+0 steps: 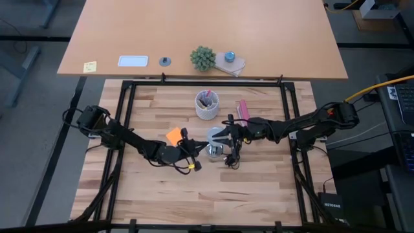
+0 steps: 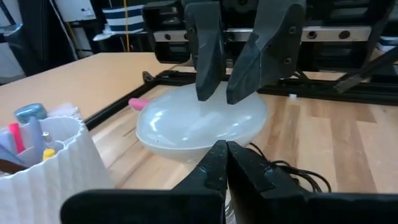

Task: Screw lightbulb
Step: Insert the lightbulb into the lamp

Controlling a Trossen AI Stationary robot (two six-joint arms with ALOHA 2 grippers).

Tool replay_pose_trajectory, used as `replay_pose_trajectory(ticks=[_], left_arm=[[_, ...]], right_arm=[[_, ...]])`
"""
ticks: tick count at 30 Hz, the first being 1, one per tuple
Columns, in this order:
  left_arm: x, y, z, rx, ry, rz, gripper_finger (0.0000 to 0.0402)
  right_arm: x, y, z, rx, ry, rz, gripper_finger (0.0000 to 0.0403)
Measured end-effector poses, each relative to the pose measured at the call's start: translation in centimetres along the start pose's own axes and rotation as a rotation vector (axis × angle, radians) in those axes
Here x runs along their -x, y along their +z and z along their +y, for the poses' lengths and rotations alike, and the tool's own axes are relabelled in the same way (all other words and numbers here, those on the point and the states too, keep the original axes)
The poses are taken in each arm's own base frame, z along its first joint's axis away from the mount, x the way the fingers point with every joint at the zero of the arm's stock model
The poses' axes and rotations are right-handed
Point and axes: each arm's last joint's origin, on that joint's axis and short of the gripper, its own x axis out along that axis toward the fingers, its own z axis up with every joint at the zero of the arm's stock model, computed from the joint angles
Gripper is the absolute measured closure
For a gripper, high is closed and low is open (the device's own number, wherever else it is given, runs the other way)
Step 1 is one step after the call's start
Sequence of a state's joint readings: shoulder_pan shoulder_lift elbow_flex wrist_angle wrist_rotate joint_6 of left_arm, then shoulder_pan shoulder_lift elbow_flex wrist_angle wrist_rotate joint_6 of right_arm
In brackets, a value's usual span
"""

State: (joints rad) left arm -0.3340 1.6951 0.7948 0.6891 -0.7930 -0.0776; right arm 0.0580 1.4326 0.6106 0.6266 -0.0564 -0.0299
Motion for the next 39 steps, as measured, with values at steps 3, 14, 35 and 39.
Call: replay_pose_trajectory(ticks=[3,14,35,39], left_arm=[[-0.1,0.0,0.1,-0.003,0.008,0.003,0.04],[-0.5,-1.1,0.9,-0.019,0.073,0.089,0.04],[1.0,-0.9,-0.7,-0.124,0.016,0.069,0.04],[1.0,-0.9,-0.6,-0.117,0.018,0.067,0.04]], right_arm=[[0.0,0.0,0.0,0.0,0.0,0.0,0.0327],[0.0,0.0,0.1,0.0,0.019,-0.001,0.0327],[0.0,0.1,0.1,0.002,0.019,-0.013,0.0327],[0.0,0.2,0.1,0.002,0.018,-0.02,0.0327]])
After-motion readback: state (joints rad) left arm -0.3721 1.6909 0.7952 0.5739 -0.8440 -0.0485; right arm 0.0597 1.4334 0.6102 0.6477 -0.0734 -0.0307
